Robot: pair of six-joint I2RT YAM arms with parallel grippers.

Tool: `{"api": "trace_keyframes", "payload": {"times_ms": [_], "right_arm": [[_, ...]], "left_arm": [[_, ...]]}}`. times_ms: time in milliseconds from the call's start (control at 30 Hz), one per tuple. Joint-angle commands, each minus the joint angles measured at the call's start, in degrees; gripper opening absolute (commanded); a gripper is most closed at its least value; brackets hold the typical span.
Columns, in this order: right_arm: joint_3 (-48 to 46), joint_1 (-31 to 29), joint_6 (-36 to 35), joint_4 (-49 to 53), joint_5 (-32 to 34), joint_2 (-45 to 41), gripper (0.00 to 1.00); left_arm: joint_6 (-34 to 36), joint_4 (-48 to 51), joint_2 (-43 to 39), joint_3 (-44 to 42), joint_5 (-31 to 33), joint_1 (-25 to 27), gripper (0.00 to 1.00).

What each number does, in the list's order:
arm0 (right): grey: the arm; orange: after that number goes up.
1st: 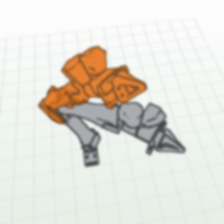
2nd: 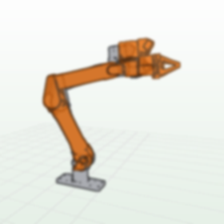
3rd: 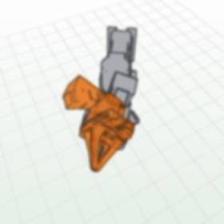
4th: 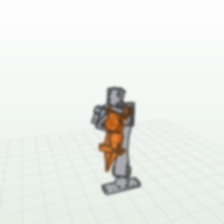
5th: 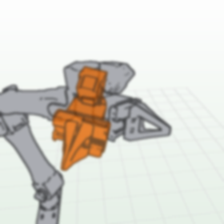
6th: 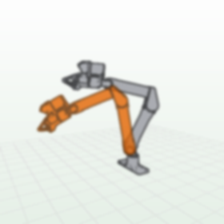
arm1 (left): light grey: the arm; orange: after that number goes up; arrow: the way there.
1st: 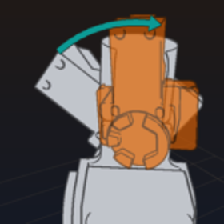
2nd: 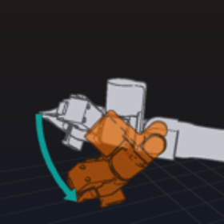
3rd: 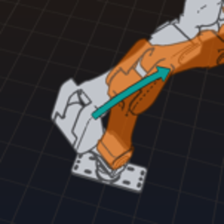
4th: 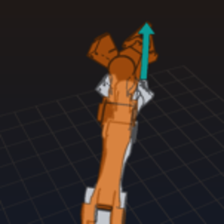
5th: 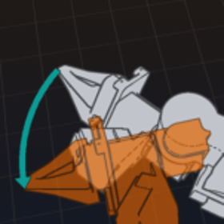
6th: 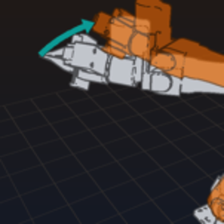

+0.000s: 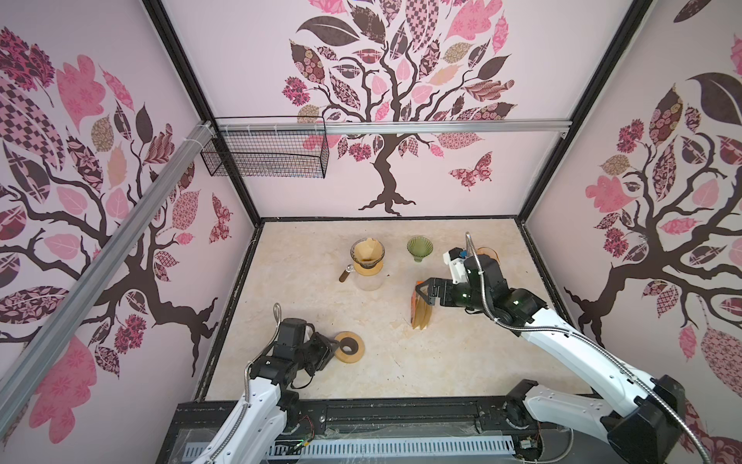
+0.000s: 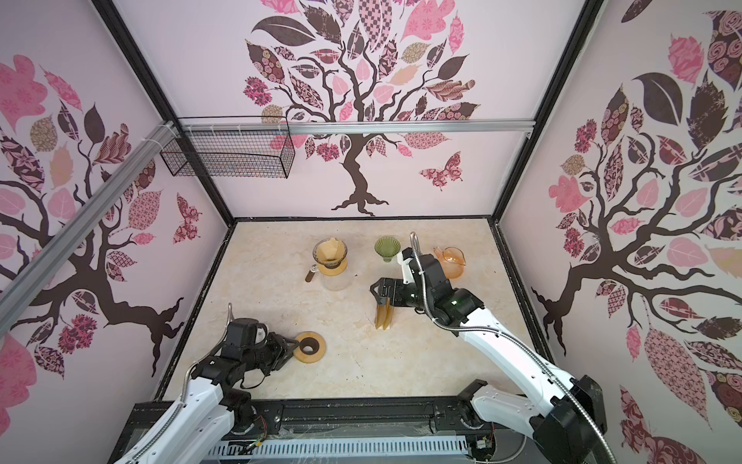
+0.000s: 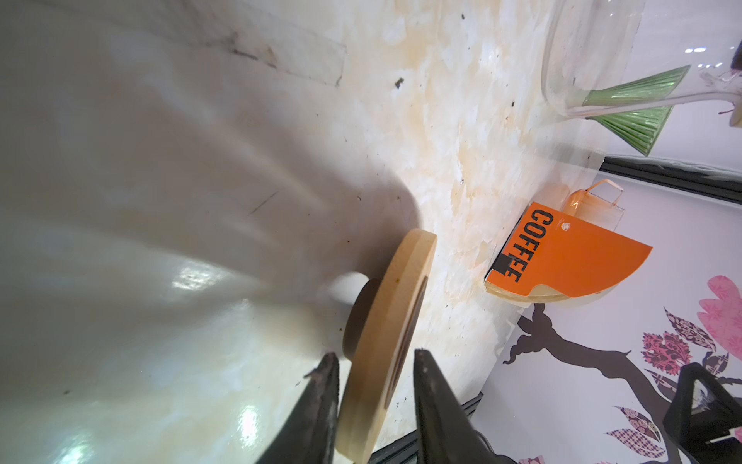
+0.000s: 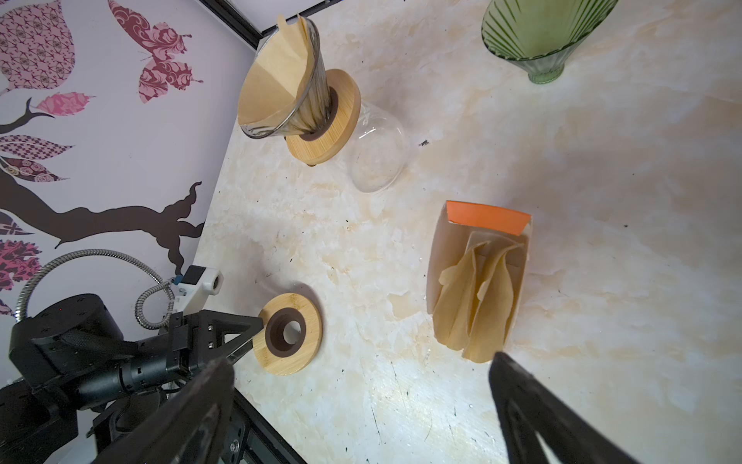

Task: Place the coffee filter in the dripper
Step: 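Grasp the wooden ring with the left gripper while right gripper hovers by the box, then lift the wooden ring with the left gripper toward the approaching right gripper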

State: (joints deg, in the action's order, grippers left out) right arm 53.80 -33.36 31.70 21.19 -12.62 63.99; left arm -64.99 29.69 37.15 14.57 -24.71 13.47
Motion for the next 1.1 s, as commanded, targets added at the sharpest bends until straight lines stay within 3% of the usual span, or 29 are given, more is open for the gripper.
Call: {"api": "trace_keyframes", "payload": {"times_ms": [0, 333, 467, 600, 733, 1067], "right_arm": [[1.09, -0.48, -0.5, -0.44, 0.34, 1.05, 1.0], [2.83, -0.41, -3.18, 1.1, 1.64, 1.3, 1.0], [3.93, 0.11, -4.43, 2.86, 2.35, 1.58, 1.0], [3.97, 2.81, -4.4, 2.85, -1.11, 1.19, 1.0], [3.64, 5.07, -4.45, 2.98, -2.81, 0.34, 1.0], [5.08, 7.11, -4.61, 4.7, -3.41, 0.51, 1.0]], "left_arm": [[-0.11, -0.69, -0.52, 1.3, -0.16, -0.29, 0.27], [-0.79, -7.36, 0.36, -1.02, -1.45, -0.2, 0.18], [-2.88, -15.59, 3.92, -0.87, -2.86, 1.03, 0.13], [-3.06, -20.91, 10.91, 1.56, -4.39, 3.37, 0.08], [-8.36, -36.43, 17.74, 0.22, -9.68, 3.75, 0.03], [-12.96, -49.68, 20.15, 5.74, -12.12, 4.46, 0.0]]}}
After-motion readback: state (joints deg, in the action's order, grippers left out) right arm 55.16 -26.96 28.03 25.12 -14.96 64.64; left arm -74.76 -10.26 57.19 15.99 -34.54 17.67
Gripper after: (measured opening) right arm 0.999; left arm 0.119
